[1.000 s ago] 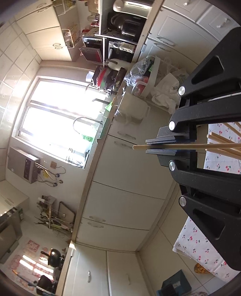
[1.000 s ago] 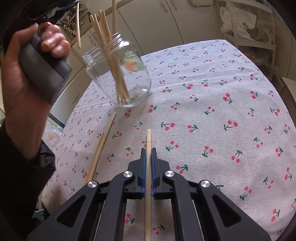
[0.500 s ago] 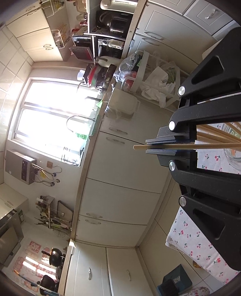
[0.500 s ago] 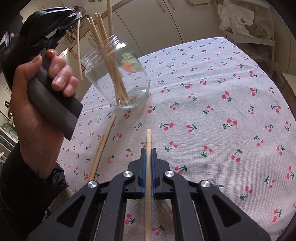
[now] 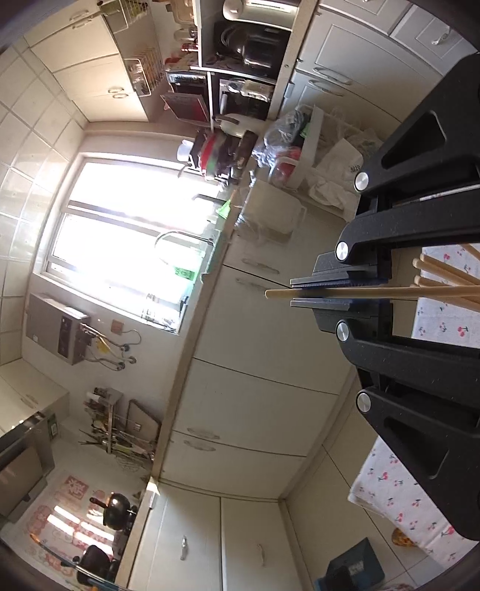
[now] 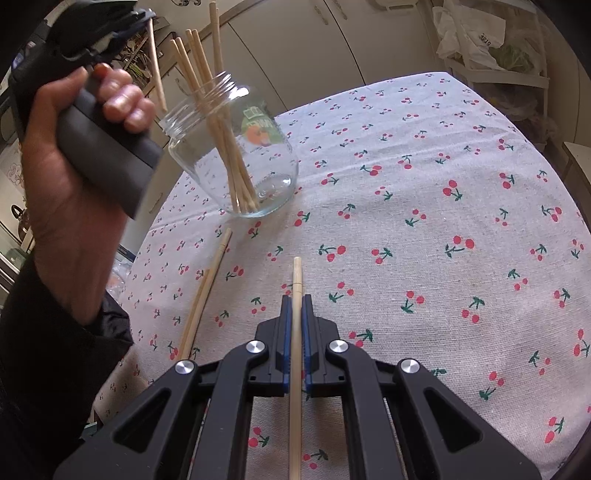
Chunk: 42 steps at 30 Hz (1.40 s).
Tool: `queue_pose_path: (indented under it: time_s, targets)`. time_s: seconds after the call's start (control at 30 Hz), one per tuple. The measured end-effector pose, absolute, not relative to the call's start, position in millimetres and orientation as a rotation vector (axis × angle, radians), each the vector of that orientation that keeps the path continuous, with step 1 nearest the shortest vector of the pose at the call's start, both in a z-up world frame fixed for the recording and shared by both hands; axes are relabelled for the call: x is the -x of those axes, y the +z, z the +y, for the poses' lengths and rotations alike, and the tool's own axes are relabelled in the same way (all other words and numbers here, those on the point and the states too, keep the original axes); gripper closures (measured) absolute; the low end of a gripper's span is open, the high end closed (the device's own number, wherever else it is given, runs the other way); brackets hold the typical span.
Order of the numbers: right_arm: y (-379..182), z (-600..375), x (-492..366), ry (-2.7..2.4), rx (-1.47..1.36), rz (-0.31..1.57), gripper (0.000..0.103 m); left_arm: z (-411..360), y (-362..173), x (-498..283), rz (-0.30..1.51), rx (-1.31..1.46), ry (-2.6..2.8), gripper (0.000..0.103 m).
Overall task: Organize utensils
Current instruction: 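Lower the chopstick into the jar and open the left gripper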
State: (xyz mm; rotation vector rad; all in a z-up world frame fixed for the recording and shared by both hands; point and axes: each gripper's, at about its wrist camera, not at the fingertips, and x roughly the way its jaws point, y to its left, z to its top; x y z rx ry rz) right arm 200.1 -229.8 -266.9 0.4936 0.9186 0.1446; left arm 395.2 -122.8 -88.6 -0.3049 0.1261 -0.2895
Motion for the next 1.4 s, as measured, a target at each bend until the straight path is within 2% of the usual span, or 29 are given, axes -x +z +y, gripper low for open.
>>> queue_pose_path:
  time_s: [0.67, 1.17, 1.2, 1.23, 1.3, 1.33, 1.37, 1.4]
  targets:
    - [-267, -232, -200, 0.15, -0.499, 0.918, 0.097, -114, -85, -394, 0.101, 0.299, -0.275, 0.098]
    - [-263, -245, -195, 0.138, -0.573, 0.866, 0.097, -118, -117, -366, 0.253, 0.124, -0.362, 0.098]
    - [-261, -248, -195, 0.139, -0.597, 0.848, 0.097, -116, -118, -362, 0.26, 0.111, -0.362, 0.097]
    - [-258, -250, -195, 0.141, -0.61, 0.835, 0.097, -114, -119, -359, 0.264, 0.104, -0.36, 0.091]
    - [-246, -253, -196, 0.14, -0.634, 0.784, 0.097, -104, -120, -349, 0.275, 0.099, -0.349, 0.075]
    - [-237, -255, -197, 0.142, -0.642, 0.746, 0.097, -97, -120, -342, 0.273, 0.104, -0.336, 0.063]
    - [-225, -256, -199, 0.139, -0.648, 0.701, 0.097, -92, -119, -338, 0.269, 0.111, -0.326, 0.055]
    - [-213, -257, -200, 0.139, -0.653, 0.657, 0.097, -83, -119, -331, 0.269, 0.121, -0.314, 0.054]
